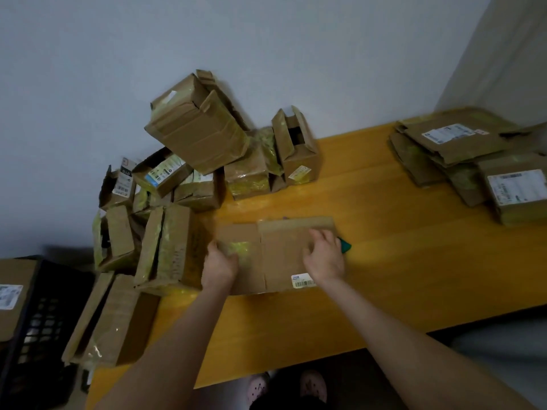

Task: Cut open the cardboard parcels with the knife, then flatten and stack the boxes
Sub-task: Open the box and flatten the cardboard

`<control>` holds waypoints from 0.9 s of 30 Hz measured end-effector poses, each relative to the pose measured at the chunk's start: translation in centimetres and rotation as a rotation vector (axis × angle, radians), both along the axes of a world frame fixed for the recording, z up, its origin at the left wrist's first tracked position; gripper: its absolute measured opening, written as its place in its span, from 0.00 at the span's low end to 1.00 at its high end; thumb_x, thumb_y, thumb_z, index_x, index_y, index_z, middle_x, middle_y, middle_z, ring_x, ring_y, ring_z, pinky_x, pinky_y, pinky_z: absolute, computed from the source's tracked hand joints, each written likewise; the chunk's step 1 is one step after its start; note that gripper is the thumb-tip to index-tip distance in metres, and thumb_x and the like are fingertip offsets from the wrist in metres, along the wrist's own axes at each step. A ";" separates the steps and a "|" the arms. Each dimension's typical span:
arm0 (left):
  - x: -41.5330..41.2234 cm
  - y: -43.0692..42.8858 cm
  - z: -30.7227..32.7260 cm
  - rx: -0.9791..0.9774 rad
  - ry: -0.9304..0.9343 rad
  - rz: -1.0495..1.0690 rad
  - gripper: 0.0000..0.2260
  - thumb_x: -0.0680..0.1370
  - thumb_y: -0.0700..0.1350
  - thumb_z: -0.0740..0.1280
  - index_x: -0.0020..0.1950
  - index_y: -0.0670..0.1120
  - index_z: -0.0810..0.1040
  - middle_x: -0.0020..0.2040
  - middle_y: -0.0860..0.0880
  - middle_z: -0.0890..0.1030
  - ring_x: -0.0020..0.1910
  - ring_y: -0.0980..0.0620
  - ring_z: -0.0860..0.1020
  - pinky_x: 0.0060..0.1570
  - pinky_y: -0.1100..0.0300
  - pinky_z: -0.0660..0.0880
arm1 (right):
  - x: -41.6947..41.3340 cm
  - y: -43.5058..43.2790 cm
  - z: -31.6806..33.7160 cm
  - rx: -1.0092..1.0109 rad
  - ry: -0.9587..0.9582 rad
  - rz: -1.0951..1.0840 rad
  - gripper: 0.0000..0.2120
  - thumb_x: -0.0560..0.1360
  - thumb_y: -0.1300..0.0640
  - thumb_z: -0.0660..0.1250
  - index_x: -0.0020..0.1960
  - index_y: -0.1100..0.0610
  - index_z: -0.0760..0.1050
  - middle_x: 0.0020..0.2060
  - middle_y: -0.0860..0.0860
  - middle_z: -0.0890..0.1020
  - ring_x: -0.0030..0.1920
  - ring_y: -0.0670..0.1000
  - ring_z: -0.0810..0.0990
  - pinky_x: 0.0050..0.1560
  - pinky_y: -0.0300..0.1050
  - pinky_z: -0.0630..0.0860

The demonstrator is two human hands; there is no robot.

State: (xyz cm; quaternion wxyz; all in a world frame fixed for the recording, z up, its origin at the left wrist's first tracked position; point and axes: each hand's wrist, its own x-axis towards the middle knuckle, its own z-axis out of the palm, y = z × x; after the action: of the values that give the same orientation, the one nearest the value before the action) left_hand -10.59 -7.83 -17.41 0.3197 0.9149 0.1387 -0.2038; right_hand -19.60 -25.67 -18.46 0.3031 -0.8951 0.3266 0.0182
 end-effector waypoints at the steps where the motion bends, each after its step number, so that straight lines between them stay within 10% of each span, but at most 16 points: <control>1: 0.0 0.3 -0.5 0.063 0.005 -0.013 0.30 0.80 0.47 0.63 0.78 0.47 0.54 0.72 0.40 0.65 0.67 0.36 0.69 0.62 0.43 0.70 | -0.1 0.0 -0.4 -0.048 0.026 0.070 0.24 0.80 0.52 0.60 0.75 0.52 0.62 0.72 0.52 0.63 0.71 0.55 0.61 0.70 0.49 0.63; 11: -1.2 0.6 -4.9 0.338 -0.258 -0.532 0.30 0.82 0.45 0.57 0.80 0.48 0.46 0.79 0.42 0.49 0.78 0.40 0.49 0.75 0.46 0.50 | 1.9 1.4 -5.1 -0.399 0.251 0.651 0.36 0.77 0.32 0.52 0.78 0.43 0.43 0.78 0.52 0.38 0.75 0.61 0.32 0.73 0.64 0.36; 19: -0.8 0.2 -9.6 0.511 -0.224 -0.874 0.28 0.75 0.63 0.30 0.74 0.60 0.31 0.75 0.53 0.30 0.76 0.46 0.33 0.72 0.36 0.36 | 2.2 2.3 -8.9 -0.455 0.178 0.668 0.36 0.73 0.31 0.39 0.77 0.43 0.52 0.78 0.56 0.47 0.77 0.62 0.43 0.72 0.68 0.40; 27: -0.8 0.4 -11.0 0.501 -0.353 -0.861 0.26 0.80 0.61 0.47 0.77 0.56 0.55 0.78 0.47 0.57 0.76 0.41 0.58 0.69 0.32 0.53 | 2.2 2.3 -10.1 -0.488 0.103 0.633 0.33 0.75 0.32 0.46 0.75 0.45 0.61 0.77 0.58 0.57 0.76 0.63 0.53 0.71 0.69 0.48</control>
State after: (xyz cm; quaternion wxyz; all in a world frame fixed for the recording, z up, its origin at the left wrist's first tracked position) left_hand -11.37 -7.47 -28.37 -0.0030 0.9578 -0.2610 -0.1199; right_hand -17.43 -23.35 -28.61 0.0444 -0.9950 0.0441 0.0775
